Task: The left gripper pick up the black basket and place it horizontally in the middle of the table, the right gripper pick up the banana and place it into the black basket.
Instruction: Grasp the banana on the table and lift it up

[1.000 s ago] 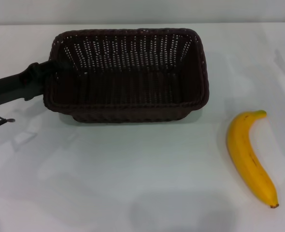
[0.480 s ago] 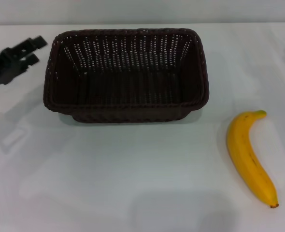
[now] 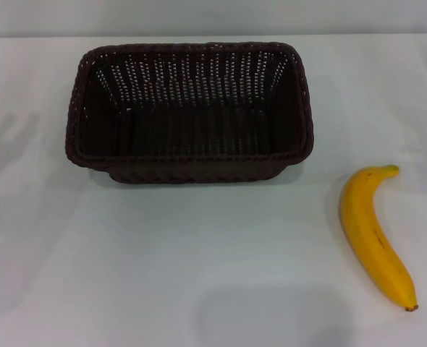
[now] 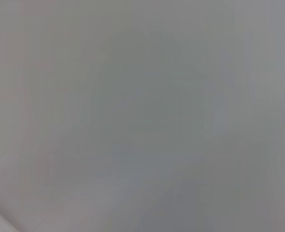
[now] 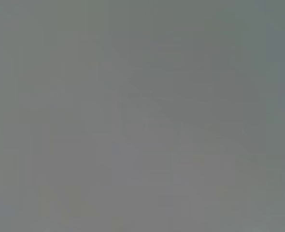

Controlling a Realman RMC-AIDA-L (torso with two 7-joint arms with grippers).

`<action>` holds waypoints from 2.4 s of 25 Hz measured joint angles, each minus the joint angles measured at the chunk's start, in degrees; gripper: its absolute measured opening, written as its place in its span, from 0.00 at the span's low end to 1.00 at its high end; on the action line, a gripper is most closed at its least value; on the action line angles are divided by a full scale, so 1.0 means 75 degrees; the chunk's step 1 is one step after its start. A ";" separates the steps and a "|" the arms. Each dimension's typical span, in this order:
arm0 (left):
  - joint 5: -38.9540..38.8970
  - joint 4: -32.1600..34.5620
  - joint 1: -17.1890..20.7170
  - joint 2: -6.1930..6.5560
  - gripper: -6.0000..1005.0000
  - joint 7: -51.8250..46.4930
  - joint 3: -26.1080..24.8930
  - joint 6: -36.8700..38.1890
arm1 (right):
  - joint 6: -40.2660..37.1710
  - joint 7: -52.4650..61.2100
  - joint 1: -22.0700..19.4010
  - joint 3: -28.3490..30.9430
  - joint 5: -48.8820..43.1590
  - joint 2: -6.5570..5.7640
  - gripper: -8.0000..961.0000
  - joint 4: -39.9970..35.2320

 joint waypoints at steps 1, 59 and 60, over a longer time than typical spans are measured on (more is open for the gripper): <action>-0.0261 -0.0008 0.0079 -0.0068 0.77 0.0331 0.0002 -0.0001 | 0.0029 0.0336 -0.0056 0.0002 0.0001 -0.0014 0.90 -0.0020; -0.4945 -0.2685 -0.0576 -0.0221 0.78 0.8778 -0.0010 0.1603 | 0.4345 1.8590 -0.0448 -0.3974 -1.8084 -0.0075 0.88 -1.3230; -0.4945 -0.2695 -0.0588 -0.0221 0.78 0.8778 -0.0004 0.1604 | 0.4403 1.8770 -0.0371 -0.4198 -1.8205 -0.0073 0.88 -1.3222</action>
